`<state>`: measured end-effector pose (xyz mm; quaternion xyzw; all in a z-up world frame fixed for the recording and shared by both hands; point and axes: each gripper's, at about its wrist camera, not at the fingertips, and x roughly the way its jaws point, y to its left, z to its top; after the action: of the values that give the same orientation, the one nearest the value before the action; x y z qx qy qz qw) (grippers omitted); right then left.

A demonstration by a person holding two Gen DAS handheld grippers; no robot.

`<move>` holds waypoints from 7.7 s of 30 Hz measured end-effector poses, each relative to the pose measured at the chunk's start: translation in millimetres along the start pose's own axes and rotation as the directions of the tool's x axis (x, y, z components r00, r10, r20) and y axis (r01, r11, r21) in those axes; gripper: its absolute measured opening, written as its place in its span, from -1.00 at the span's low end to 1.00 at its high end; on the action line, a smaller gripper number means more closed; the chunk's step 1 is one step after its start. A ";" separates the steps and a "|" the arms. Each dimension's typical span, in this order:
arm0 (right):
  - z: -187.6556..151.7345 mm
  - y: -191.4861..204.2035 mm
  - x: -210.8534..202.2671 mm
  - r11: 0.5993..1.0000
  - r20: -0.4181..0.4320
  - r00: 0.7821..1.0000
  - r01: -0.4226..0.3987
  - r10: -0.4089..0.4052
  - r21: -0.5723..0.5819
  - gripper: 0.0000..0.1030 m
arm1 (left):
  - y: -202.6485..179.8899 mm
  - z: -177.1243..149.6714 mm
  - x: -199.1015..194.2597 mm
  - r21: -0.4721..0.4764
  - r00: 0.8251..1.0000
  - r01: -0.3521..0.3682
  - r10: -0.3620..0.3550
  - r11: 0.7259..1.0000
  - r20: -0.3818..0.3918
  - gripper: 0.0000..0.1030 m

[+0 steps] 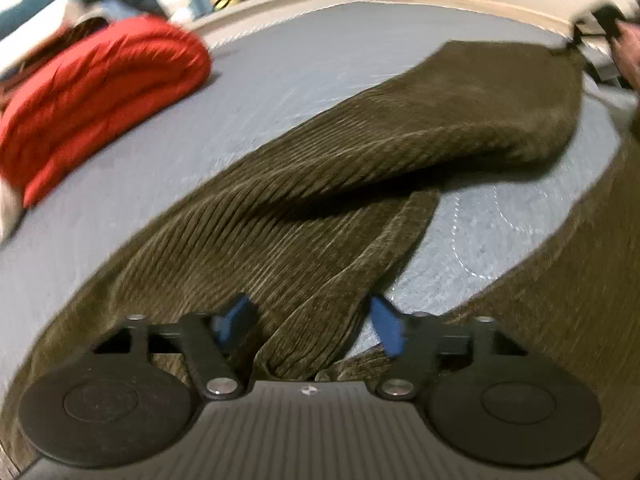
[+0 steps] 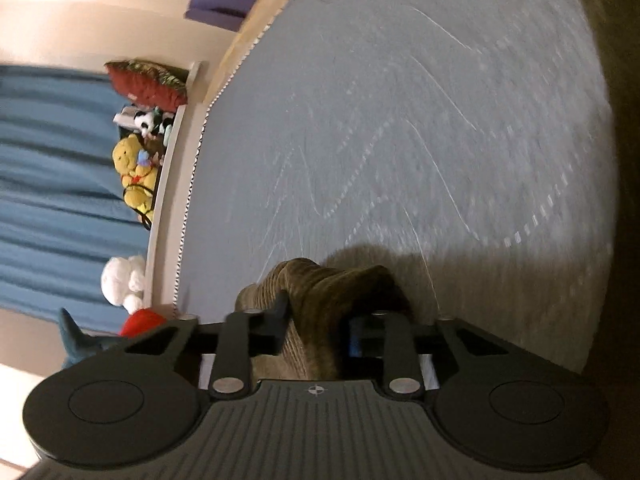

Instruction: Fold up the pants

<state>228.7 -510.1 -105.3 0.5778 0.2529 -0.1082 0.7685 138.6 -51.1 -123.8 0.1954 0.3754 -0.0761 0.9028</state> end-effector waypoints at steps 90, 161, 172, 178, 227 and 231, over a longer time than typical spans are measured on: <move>-456.1 131.4 -201.2 -0.290 -0.518 0.839 -0.545 -0.169 -0.787 -0.08 | 166.8 -119.6 -157.6 -0.386 0.987 -0.036 -0.028 0.922 -0.159 -0.34; -413.0 140.5 -157.3 -0.030 -0.307 0.913 -0.327 -0.269 -0.945 0.27 | 315.4 -115.2 -39.8 -0.701 0.985 -0.175 0.121 0.692 -0.126 0.12; -381.7 142.5 -156.1 0.070 -0.319 0.908 -0.312 -0.270 -0.947 0.29 | 316.4 -117.5 3.9 -0.644 0.990 -0.130 0.064 0.754 -0.125 0.39; -366.0 131.5 -145.0 0.150 -0.297 0.897 -0.260 -0.327 -0.954 0.29 | 306.0 -112.3 4.1 -0.604 0.992 -0.108 0.047 0.790 -0.115 0.10; -236.4 135.6 -177.9 0.548 -0.033 0.962 0.126 -0.271 -0.827 0.29 | 106.9 -167.1 -171.4 0.194 0.952 0.305 -0.298 0.932 -0.065 -0.79; -224.6 134.3 -164.6 0.593 -0.053 0.962 0.122 -0.269 -0.796 0.29 | 127.3 -139.3 -189.3 0.124 0.945 0.303 -0.315 0.945 0.090 -0.38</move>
<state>91.4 -277.6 45.3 0.1586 0.4003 -0.0214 0.9023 -49.2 120.4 -41.6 0.1784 0.3469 -0.2476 0.8869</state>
